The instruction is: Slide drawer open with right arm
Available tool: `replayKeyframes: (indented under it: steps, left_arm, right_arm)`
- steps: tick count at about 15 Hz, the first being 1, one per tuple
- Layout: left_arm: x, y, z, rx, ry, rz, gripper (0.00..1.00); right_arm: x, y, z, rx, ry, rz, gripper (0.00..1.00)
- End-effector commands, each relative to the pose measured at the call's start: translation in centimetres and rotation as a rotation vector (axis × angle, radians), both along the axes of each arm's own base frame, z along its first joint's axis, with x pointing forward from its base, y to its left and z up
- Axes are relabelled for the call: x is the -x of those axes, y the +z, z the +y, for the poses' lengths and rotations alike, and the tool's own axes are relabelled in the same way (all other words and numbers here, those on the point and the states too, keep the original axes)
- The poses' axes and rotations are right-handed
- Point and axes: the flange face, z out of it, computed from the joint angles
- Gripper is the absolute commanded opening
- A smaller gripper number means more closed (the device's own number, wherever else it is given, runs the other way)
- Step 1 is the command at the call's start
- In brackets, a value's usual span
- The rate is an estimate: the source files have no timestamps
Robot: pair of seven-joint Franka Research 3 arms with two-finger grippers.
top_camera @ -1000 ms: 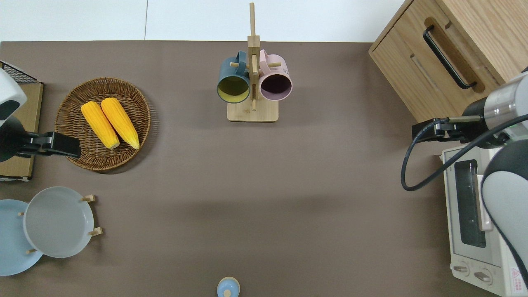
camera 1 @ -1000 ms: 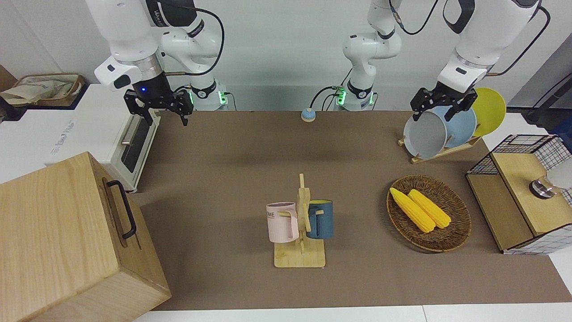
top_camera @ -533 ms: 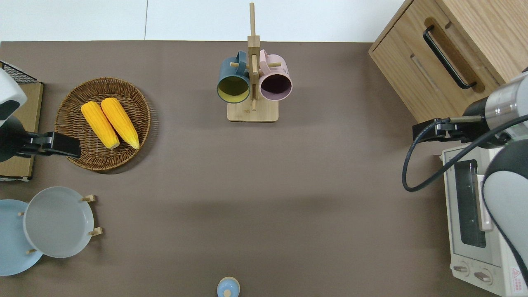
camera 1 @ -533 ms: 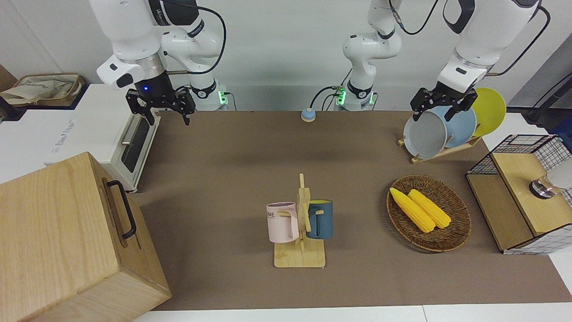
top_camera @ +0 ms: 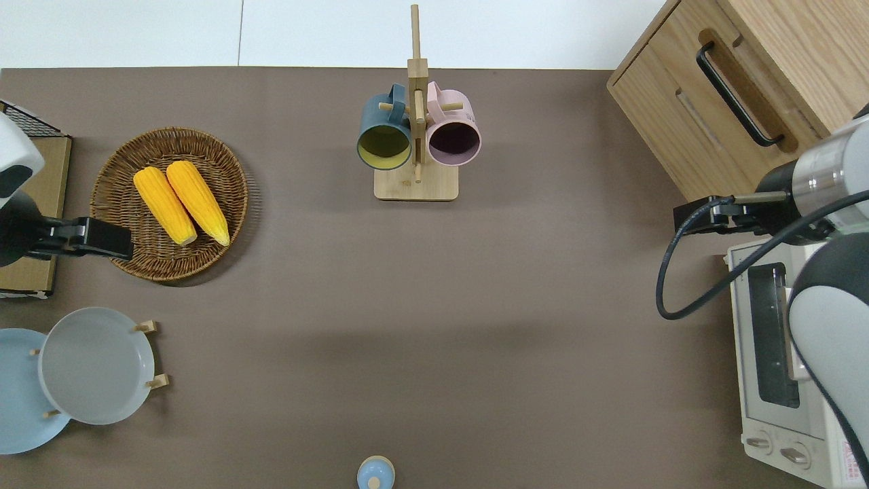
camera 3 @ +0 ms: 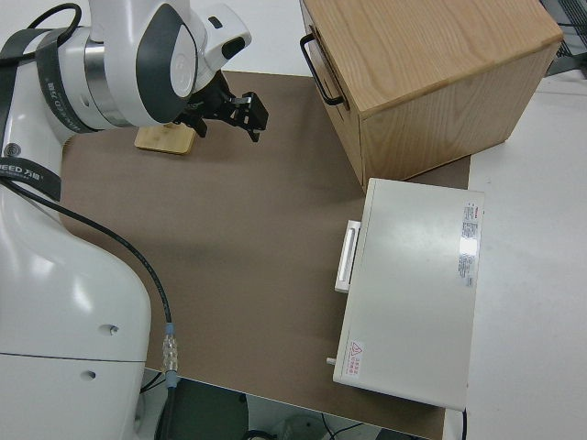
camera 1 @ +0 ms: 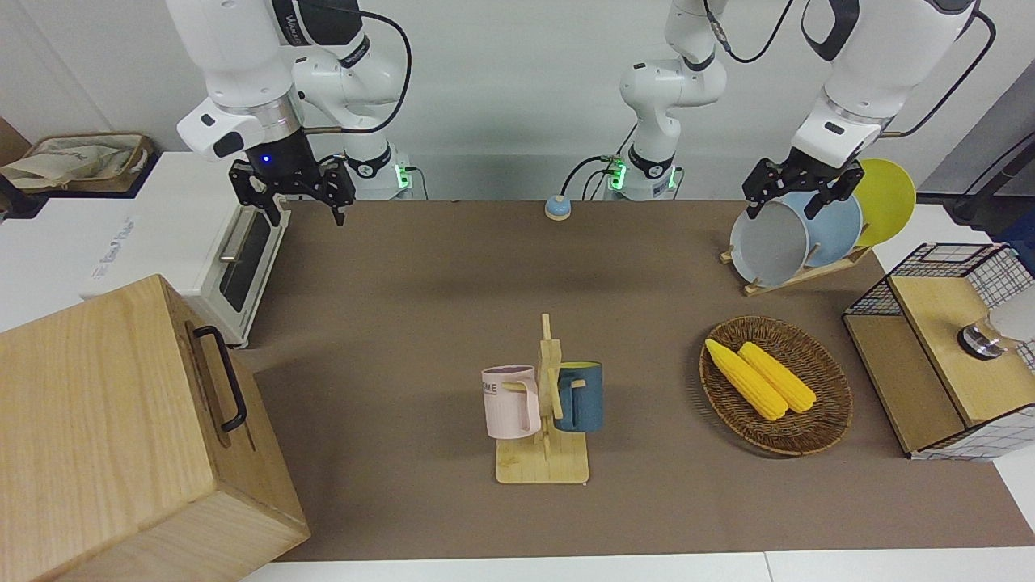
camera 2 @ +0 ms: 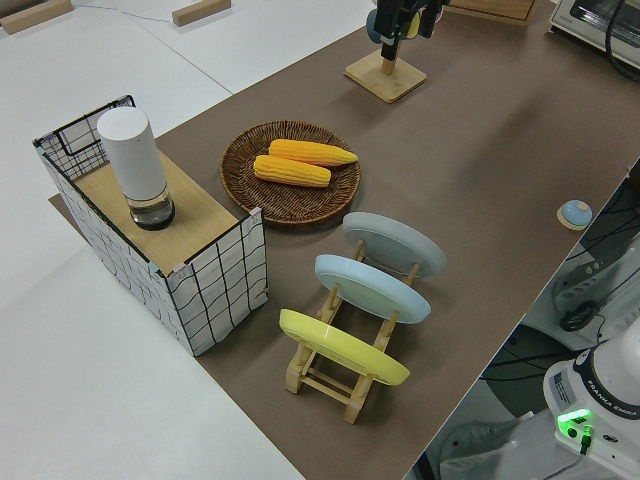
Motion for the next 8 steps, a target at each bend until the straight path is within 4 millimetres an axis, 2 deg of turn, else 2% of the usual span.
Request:
replayKeyframes:
  steps: [1,4,6,8]
  left_arm:
    - [-0.2,0.4,0.1,-0.016,-0.012,0.005,0.99]
    - [-0.2,0.4,0.1,-0.016,-0.012,0.005,0.99]
    - [-0.2,0.3,0.1,-0.016,-0.012,0.006,0.99]
    - [-0.2,0.3,0.1,-0.016,-0.012,0.006,0.99]
  right_arm:
    - [-0.2,1.7,0.1,0.125,0.047,-0.038,0.987]
    - [-0.5,1.2,2.1,0.272,0.114,-0.046,0.987]
    - [-1.0,0.0,3.8,0.367,0.156,-0.038,0.985]
    - [-1.3,-0.8,4.7,0.444,0.176,-0.033,0.983]
